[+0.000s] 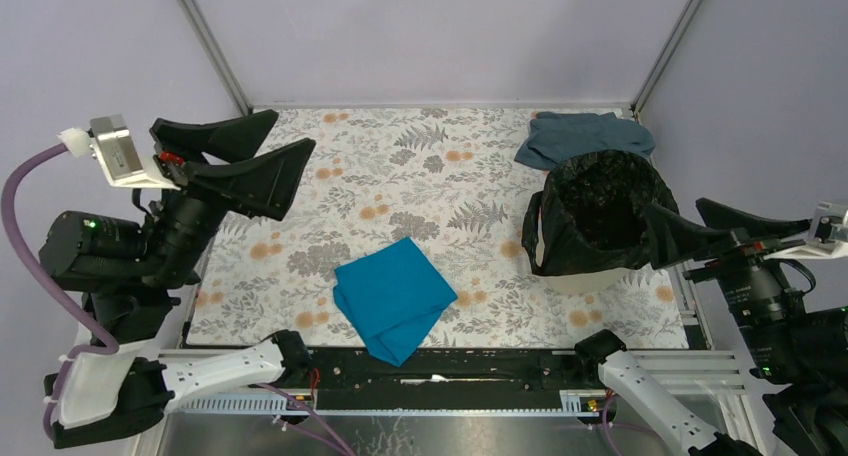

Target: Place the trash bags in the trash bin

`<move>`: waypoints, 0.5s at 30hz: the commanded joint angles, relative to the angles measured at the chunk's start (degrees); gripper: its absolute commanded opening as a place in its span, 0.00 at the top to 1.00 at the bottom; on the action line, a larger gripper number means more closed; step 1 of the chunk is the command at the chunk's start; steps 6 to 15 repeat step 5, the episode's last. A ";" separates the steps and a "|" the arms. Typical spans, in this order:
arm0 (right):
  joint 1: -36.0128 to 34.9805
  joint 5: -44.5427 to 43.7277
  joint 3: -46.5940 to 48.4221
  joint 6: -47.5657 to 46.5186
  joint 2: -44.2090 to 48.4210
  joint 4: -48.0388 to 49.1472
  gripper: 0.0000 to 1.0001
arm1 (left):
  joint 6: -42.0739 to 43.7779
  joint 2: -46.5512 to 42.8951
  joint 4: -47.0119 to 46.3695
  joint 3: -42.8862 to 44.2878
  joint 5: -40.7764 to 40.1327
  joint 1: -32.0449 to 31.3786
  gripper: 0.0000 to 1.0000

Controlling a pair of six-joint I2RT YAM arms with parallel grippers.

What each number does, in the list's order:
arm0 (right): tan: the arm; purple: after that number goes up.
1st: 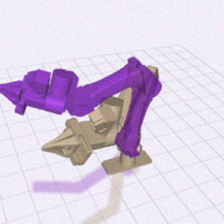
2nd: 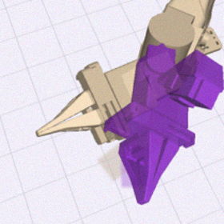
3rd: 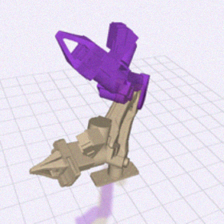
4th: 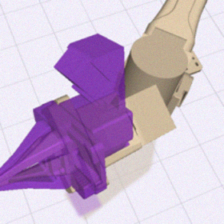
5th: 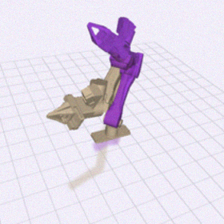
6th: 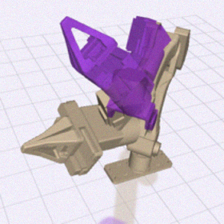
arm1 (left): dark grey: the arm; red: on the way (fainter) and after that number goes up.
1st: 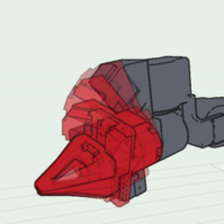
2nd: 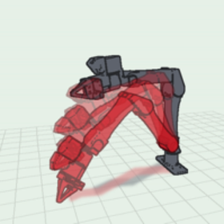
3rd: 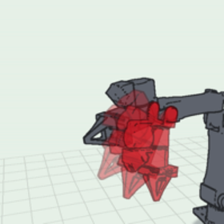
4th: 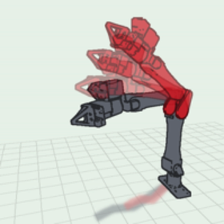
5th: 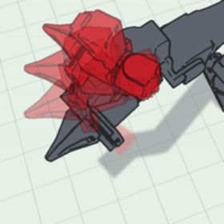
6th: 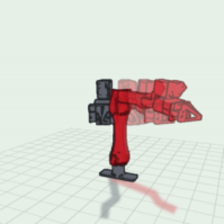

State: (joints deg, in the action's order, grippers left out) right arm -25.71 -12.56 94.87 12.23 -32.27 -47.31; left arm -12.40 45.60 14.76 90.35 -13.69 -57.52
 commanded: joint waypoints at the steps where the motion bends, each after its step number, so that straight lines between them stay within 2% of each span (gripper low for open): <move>1: 0.01 -3.25 -0.94 -0.21 -2.65 2.49 0.00 | 4.11 0.34 7.33 -0.84 -6.04 -0.05 0.01; 15: 0.09 -4.70 -1.70 0.07 -3.43 1.83 0.00 | 4.47 -0.63 8.05 -0.29 -6.86 -0.06 0.01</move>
